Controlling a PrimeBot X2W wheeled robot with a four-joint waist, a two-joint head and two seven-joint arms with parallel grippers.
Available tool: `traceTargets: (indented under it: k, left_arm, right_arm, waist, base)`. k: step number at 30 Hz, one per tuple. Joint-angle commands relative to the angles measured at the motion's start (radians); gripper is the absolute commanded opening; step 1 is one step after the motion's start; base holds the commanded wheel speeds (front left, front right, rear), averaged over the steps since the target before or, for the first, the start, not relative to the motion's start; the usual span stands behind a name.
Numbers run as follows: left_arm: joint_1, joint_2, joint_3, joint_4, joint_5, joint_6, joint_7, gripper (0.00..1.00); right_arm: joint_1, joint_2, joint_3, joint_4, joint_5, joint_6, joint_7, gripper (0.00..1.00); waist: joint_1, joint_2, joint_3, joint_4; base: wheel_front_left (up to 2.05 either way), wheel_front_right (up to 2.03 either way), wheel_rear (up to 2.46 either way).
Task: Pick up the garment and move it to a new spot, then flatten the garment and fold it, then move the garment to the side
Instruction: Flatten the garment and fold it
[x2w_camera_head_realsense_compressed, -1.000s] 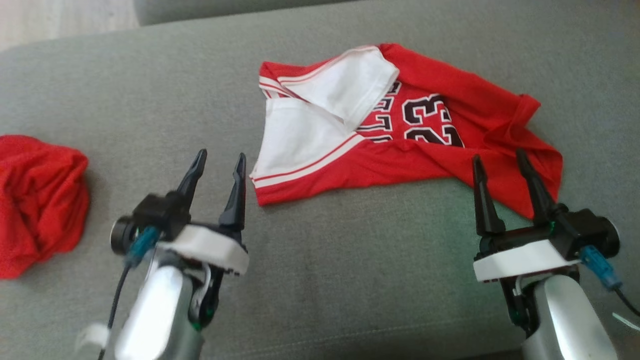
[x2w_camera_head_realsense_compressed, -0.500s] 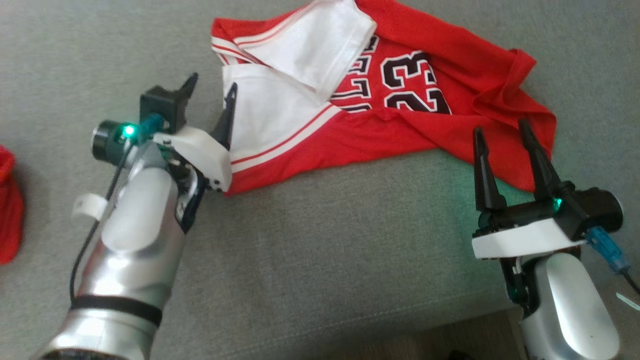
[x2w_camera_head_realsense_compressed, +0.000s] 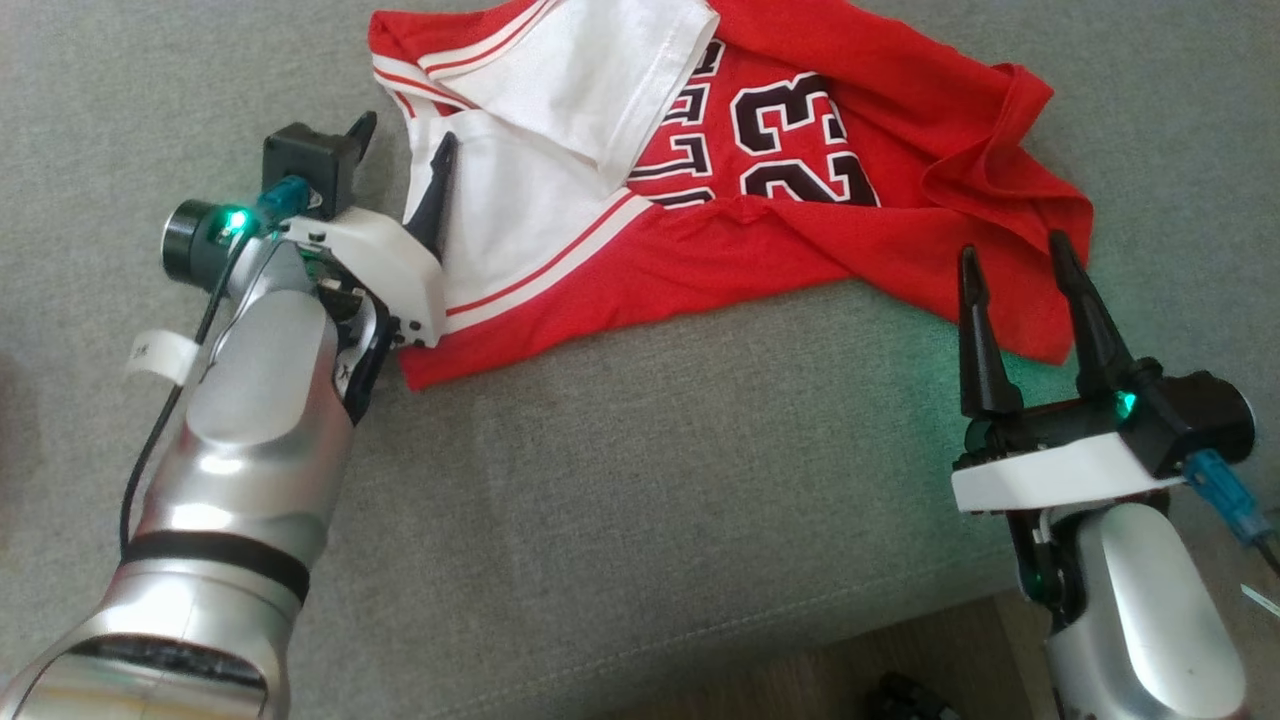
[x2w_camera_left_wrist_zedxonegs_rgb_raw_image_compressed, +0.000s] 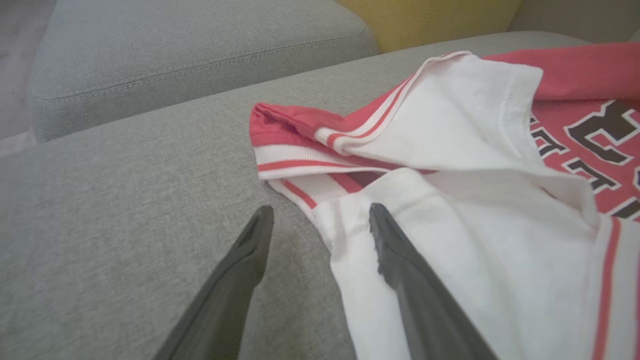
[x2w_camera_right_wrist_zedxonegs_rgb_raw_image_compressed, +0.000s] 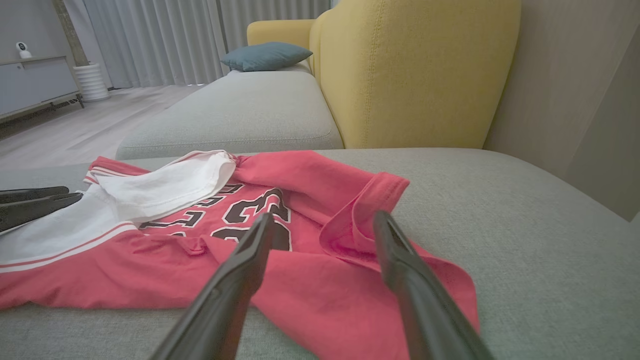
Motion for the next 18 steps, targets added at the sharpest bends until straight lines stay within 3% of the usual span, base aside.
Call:
traceTargets:
  k: [1,6,8,10,18]
  left_arm:
    - [-0.037,0.025,0.012,-0.014,-0.002,-0.003,-0.010,1.00]
    - [-0.050,0.024,-0.020,0.022,0.000,-0.007,-0.015,1.00]
    - [-0.056,0.025,-0.028,0.034,-0.001,-0.007,-0.018,0.40]
    - [-0.061,0.026,-0.032,0.039,-0.004,-0.008,-0.020,0.00]
    - [-0.061,0.027,-0.041,0.037,-0.009,-0.008,-0.024,0.00]
  right_arm:
    - [-0.018,-0.001,0.015,-0.028,0.009,0.007,-0.010,1.00]
    - [-0.021,-0.001,0.016,-0.023,0.011,0.007,-0.010,1.00]
    - [-0.024,-0.001,0.016,-0.022,0.012,0.007,-0.010,1.00]
    - [-0.026,-0.001,0.016,-0.020,0.012,0.007,-0.010,1.00]
    - [-0.022,0.000,0.011,-0.003,0.009,0.007,-0.010,1.00]
  waist:
    - [0.0000,0.0000,0.001,0.000]
    - [0.0000,0.0000,0.006,-0.001]
    - [0.0000,0.0000,0.007,-0.002]
    - [0.0000,0.0000,0.007,-0.002]
    - [0.0000,0.0000,-0.007,0.007]
  base:
    - [0.00,0.00,0.00]
    - [0.00,0.00,0.00]
    - [0.00,0.00,0.00]
    - [0.00,0.00,0.00]
    - [0.00,0.00,0.00]
